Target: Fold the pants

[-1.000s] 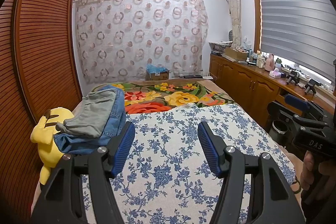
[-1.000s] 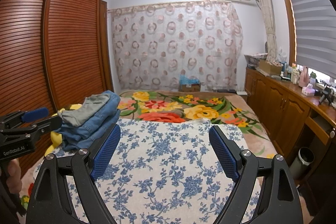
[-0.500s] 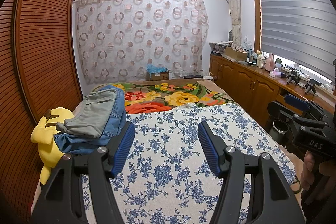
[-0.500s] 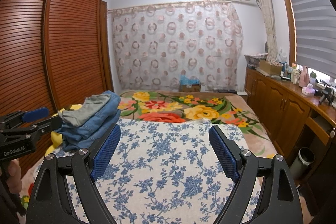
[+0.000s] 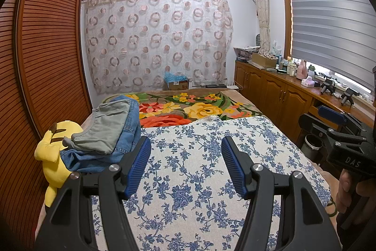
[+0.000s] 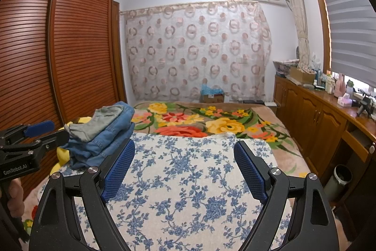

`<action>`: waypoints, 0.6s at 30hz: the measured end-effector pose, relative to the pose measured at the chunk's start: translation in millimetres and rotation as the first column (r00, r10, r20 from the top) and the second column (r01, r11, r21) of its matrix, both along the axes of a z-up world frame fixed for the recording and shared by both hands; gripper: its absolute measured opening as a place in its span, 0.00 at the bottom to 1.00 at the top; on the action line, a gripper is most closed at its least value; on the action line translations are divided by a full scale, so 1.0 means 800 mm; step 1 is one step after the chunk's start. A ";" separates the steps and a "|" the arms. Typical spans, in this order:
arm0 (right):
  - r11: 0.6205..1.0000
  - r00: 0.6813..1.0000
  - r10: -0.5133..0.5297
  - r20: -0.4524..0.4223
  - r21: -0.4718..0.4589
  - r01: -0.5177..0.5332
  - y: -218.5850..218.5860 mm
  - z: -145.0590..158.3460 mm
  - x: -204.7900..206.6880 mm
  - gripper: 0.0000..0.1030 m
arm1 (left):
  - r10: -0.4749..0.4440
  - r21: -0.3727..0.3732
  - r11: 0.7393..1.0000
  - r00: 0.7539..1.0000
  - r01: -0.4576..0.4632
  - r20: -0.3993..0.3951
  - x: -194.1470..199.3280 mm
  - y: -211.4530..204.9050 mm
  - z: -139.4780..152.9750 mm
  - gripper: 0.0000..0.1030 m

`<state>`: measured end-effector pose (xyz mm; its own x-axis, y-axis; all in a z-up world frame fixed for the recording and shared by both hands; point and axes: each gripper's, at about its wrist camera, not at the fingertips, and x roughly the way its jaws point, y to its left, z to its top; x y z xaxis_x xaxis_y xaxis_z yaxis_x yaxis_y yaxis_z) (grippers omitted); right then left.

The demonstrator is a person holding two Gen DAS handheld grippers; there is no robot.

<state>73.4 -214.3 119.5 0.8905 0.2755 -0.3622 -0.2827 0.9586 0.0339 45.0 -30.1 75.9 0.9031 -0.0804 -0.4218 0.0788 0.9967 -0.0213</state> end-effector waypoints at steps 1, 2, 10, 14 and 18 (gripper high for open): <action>1.000 1.000 0.001 0.001 0.000 -0.001 0.000 0.000 0.001 0.85 | -0.001 0.000 1.000 1.000 0.001 0.000 0.001 -0.001 -0.001 0.60; 1.000 1.000 0.001 0.000 -0.001 -0.001 0.000 0.000 0.000 0.85 | -0.001 0.001 1.000 1.000 0.001 0.001 0.002 -0.001 -0.001 0.60; 1.000 1.000 0.002 0.001 0.000 -0.002 -0.001 0.000 0.001 0.85 | 0.000 -0.001 1.000 1.000 0.000 0.001 0.001 -0.001 -0.001 0.60; 1.000 1.000 0.001 -0.003 -0.001 -0.001 0.000 0.000 0.000 0.85 | -0.001 0.001 1.000 1.000 0.001 0.001 0.001 0.000 -0.002 0.60; 1.000 1.000 0.003 -0.005 0.003 -0.003 0.000 0.000 -0.001 0.85 | -0.001 0.001 1.000 1.000 0.001 0.002 0.000 0.000 0.000 0.60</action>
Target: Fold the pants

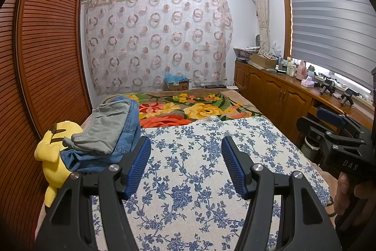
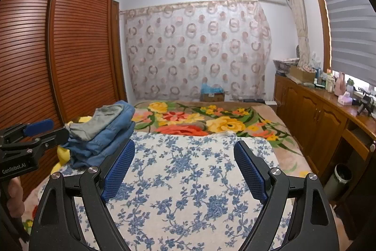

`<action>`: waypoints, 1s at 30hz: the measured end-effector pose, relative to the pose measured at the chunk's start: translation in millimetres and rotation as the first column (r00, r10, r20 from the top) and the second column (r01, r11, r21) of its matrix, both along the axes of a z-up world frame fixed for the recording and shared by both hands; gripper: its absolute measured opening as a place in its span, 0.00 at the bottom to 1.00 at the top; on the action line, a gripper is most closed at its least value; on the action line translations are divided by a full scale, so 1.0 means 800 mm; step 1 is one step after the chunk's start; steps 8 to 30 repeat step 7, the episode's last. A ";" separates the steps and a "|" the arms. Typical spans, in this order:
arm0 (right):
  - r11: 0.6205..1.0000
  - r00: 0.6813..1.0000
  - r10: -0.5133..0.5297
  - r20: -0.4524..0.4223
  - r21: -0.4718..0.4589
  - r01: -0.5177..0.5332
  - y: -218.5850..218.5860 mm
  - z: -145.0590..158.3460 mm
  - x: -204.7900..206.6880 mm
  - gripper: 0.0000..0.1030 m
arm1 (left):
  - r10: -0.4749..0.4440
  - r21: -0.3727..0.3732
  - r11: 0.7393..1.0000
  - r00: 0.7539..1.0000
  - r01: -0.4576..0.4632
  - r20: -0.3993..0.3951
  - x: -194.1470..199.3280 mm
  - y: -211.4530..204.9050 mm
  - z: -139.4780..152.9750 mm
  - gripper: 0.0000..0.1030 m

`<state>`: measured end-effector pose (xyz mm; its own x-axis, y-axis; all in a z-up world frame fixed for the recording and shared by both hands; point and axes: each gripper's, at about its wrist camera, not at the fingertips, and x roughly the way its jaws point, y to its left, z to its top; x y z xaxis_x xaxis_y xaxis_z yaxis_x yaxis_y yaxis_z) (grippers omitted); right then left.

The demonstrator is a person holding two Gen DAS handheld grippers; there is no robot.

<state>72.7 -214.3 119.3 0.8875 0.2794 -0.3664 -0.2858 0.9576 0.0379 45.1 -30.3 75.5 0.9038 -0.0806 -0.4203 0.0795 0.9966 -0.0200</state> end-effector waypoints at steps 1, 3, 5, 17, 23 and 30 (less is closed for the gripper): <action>1.000 1.000 0.001 -0.001 0.000 -0.001 0.000 0.000 0.000 0.85 | 0.001 0.000 1.000 1.000 -0.001 0.000 0.001 0.000 -0.001 0.60; 1.000 1.000 -0.001 -0.001 -0.001 0.001 0.000 -0.001 0.000 0.85 | 0.001 -0.002 1.000 1.000 -0.001 0.000 0.000 0.000 0.000 0.60; 1.000 1.000 0.000 -0.002 0.000 0.000 0.000 0.000 0.000 0.85 | 0.000 -0.001 1.000 1.000 0.000 -0.001 0.001 0.000 -0.002 0.60; 1.000 1.000 0.000 -0.001 0.000 0.000 0.000 0.000 0.000 0.85 | 0.000 0.000 1.000 1.000 0.000 -0.002 0.001 0.000 -0.001 0.60; 1.000 1.000 0.000 -0.001 0.000 0.000 0.000 0.000 0.000 0.85 | 0.000 0.000 1.000 1.000 0.000 -0.002 0.001 0.000 -0.001 0.60; 1.000 1.000 0.000 -0.001 0.000 0.000 0.000 0.000 0.000 0.85 | 0.000 0.000 1.000 1.000 0.000 -0.002 0.001 0.000 -0.001 0.60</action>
